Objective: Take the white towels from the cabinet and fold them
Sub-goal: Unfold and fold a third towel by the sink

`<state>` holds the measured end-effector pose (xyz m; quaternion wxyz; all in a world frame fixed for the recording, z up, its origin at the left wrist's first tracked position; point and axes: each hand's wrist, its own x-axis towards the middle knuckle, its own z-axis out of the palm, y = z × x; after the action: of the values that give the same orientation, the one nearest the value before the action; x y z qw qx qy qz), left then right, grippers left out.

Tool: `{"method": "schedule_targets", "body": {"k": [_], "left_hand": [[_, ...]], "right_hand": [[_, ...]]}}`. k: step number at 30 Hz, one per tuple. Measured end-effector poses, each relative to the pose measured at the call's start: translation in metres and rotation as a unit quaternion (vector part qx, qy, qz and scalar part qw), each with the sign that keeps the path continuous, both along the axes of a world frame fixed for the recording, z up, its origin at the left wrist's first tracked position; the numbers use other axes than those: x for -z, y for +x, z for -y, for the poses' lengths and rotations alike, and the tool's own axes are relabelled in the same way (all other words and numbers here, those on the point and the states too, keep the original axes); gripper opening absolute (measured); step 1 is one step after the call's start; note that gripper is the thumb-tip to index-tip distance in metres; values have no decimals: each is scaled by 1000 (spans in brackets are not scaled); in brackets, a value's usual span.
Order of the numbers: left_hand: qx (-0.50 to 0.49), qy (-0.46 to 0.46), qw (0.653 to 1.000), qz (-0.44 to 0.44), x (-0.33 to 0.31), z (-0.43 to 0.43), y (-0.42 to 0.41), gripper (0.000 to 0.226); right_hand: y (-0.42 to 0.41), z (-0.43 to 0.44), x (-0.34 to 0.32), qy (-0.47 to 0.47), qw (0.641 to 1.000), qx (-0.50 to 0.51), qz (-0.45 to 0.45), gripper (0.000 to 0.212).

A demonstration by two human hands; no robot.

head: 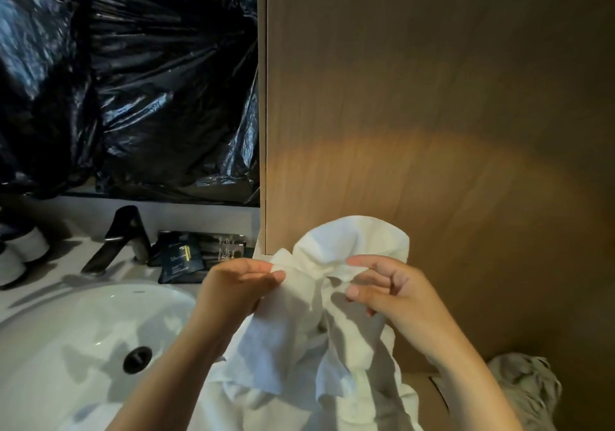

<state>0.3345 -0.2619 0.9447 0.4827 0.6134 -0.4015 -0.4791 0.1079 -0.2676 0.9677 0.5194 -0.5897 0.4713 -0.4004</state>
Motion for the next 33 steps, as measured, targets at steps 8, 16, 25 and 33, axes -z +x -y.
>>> {"method": "schedule_targets", "body": {"k": [8,16,25,33], "left_hand": [[16,-24,999,33,3,-14,16,15],[49,-70,992,88,-4,-13,17,14],[50,-123,991,-4,-19,-15,7,6],[132,-114,984,-23,-22,-25,3,13]], "right_hand": [[2,-1,6,-145,973,41,-175,16],[11,-1,-1,-202,959,20,-196,30],[22,-14,-31,-118,977,-129,-123,15],[38,-10,-12,-164,973,-47,-154,16]]}}
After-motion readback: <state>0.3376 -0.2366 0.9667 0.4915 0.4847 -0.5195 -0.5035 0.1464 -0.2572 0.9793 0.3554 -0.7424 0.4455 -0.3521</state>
